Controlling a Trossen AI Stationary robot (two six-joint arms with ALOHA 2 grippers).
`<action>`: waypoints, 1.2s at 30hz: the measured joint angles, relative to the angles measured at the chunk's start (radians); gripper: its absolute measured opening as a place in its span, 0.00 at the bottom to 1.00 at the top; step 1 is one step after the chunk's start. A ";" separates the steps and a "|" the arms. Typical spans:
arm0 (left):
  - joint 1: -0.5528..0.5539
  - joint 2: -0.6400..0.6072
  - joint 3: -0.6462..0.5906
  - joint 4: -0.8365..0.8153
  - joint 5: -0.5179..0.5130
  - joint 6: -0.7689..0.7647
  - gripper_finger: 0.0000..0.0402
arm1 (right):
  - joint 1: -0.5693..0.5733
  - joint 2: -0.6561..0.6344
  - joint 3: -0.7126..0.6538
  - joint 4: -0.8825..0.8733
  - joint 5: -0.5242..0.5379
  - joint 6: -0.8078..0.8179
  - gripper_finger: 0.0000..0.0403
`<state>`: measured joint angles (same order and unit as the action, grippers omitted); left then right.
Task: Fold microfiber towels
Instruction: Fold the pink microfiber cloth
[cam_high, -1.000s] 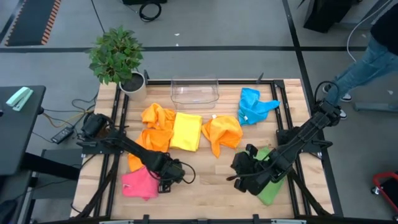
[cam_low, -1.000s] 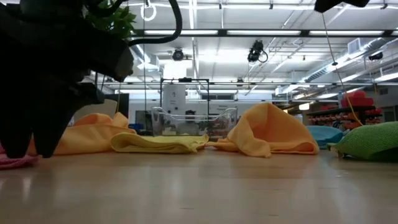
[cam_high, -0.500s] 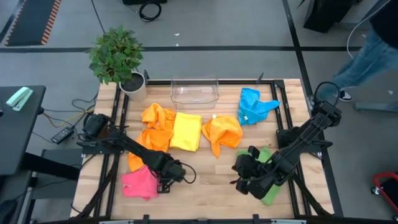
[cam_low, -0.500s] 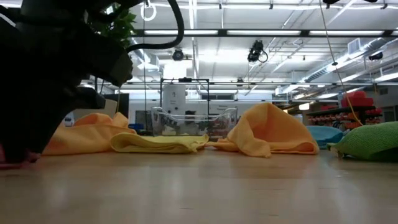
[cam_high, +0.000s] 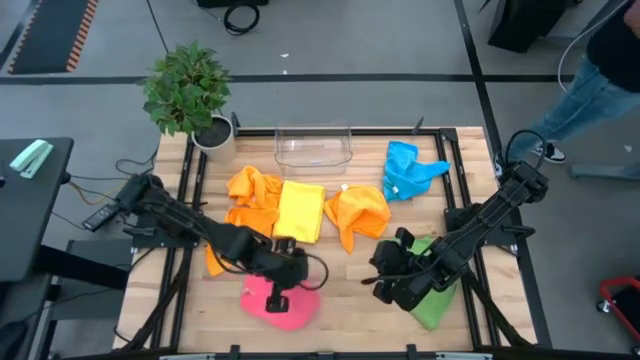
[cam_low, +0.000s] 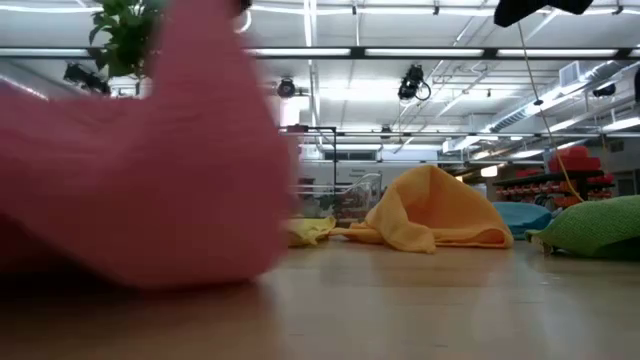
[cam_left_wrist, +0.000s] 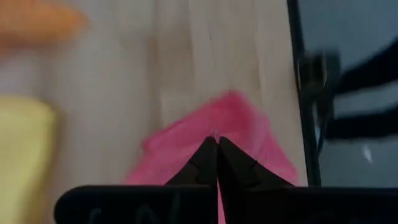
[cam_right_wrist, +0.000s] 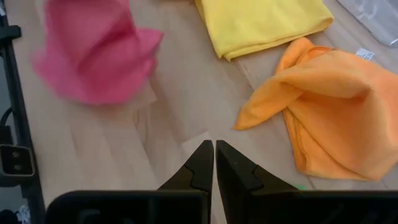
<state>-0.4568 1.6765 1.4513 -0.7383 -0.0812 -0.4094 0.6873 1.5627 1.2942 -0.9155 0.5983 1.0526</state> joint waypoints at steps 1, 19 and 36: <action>0.005 -0.011 0.026 0.000 -0.027 0.006 0.01 | -0.006 0.000 0.000 0.001 0.000 -0.004 0.06; 0.015 -0.062 0.160 -0.084 0.007 -0.068 0.01 | -0.120 0.006 -0.001 0.399 -0.044 -0.454 0.28; -0.074 -0.096 0.159 -0.187 0.060 -0.105 0.01 | -0.393 0.294 -0.043 1.064 -0.763 -0.817 0.59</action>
<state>-0.5313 1.5806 1.6108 -0.9256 -0.0216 -0.5148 0.2947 1.8568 1.2510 0.1486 -0.1650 0.2352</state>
